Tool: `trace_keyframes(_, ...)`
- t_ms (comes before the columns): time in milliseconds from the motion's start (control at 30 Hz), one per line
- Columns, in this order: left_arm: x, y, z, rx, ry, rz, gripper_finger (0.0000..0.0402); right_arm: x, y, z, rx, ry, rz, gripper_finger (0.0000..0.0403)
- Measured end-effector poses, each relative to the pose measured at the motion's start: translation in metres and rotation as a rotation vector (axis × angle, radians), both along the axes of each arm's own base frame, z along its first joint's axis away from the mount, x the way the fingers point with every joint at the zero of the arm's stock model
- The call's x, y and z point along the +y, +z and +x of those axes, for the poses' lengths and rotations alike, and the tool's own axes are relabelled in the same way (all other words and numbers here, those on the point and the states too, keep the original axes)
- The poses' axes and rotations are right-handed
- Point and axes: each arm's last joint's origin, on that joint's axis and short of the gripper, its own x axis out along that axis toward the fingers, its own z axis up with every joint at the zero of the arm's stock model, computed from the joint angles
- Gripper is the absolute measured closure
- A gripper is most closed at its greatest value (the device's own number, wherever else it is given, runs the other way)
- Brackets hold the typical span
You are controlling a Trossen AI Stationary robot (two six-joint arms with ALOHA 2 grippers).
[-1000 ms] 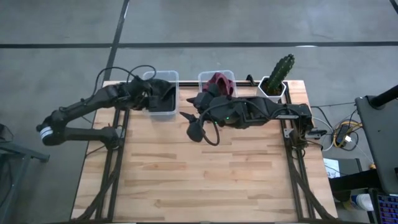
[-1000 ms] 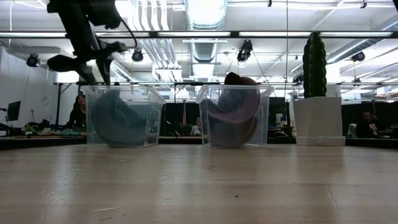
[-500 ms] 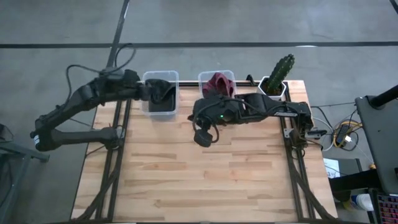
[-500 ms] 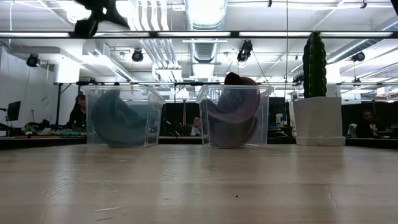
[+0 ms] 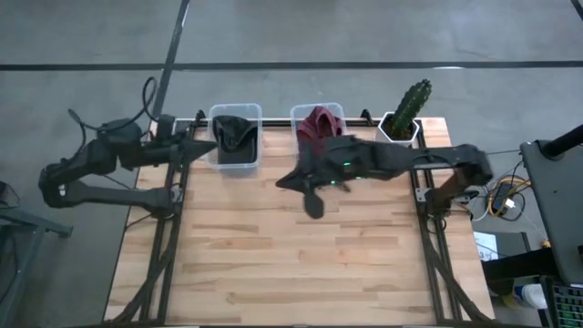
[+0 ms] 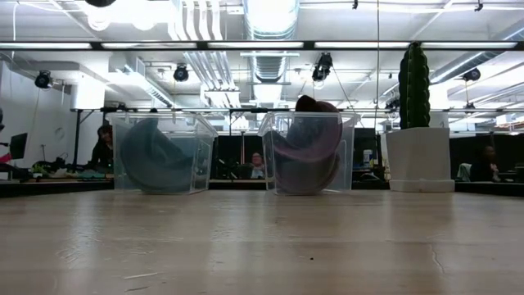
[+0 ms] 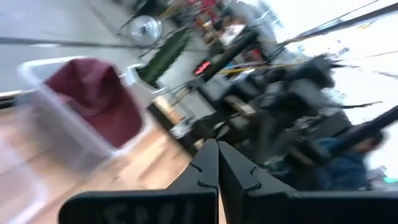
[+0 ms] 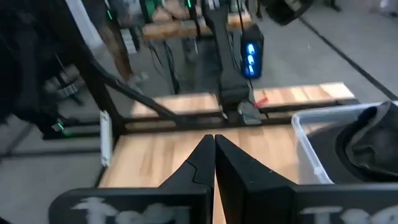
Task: Pick & Place hat
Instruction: Return to Home Position
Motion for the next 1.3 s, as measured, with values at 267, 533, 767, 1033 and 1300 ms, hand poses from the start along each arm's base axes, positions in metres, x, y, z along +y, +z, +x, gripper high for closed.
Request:
trace_keyframes(267, -0.005, -0.01, 0.004, 0.097, -0.059, 0.129, 0.0401, -0.015, -0.038, -0.064, 0.004, -0.312, 0.051, 0.0394)
trace_keyframes(533, -0.01, -0.029, 0.012, 0.146, -0.213, 0.407, 0.0401, -0.019, -0.084, -0.117, 0.115, -0.399, 0.095, 0.0394)
trace_keyframes(767, -0.013, -0.067, 0.016, 0.056, -0.269, 0.398, 0.0401, -0.015, -0.12, -0.153, -0.012, -0.208, 0.127, 0.0394)
trace_keyframes(1033, -0.014, -0.112, 0.005, 0.008, -0.259, 0.406, 0.0401, -0.016, -0.154, -0.196, -0.007, -0.108, 0.001, 0.0394)
trace_keyframes(1300, -0.019, -0.154, 0.002, -0.109, -0.395, 0.455, 0.0401, -0.017, -0.178, -0.212, -0.155, -0.076, -0.007, 0.0394)
